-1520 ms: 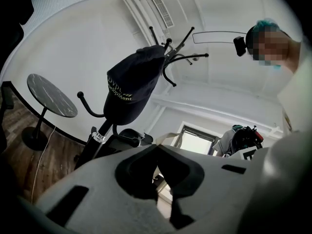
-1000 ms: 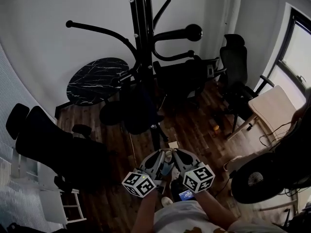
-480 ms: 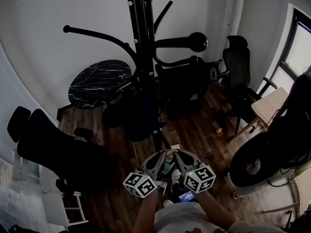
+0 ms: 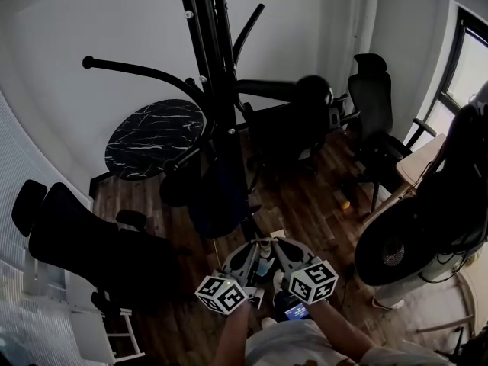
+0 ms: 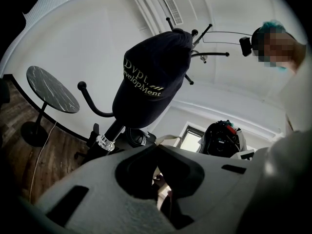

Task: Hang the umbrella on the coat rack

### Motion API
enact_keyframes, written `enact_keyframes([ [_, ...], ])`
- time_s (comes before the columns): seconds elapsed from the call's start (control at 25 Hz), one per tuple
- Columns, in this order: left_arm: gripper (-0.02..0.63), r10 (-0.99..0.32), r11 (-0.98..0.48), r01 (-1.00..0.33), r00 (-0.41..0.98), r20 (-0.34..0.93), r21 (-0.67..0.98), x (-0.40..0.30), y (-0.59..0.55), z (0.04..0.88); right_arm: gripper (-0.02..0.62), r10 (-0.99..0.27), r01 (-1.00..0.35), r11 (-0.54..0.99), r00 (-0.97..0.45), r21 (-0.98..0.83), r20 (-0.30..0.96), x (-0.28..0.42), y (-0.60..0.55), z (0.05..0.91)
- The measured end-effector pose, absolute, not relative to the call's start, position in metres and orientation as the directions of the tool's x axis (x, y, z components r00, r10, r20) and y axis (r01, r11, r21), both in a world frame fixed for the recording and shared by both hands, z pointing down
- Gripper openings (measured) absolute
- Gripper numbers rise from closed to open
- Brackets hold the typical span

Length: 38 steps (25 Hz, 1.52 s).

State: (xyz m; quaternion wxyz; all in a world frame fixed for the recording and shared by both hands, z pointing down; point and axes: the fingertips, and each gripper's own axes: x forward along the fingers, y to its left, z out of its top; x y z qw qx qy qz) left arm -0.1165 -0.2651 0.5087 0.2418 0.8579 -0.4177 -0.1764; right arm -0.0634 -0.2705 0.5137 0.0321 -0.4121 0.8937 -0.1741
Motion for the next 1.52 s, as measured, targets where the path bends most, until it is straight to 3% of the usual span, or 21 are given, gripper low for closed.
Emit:
enact_keyframes([
  [0.44, 0.018, -0.806, -0.54, -0.63, 0.577, -0.129, 0.558, -0.117, -0.275, 0.51, 0.012, -0.718, -0.708, 0.62, -0.685, -0.338, 0.119, -0.073, -0.277, 0.529],
  [1.52, 0.018, -0.813, -0.52, -0.679, 0.58, -0.056, 0.519, -0.116, -0.274, 0.524, 0.012, -0.712, -0.715, 0.607, -0.683, -0.347, 0.161, -0.066, -0.281, 0.542],
])
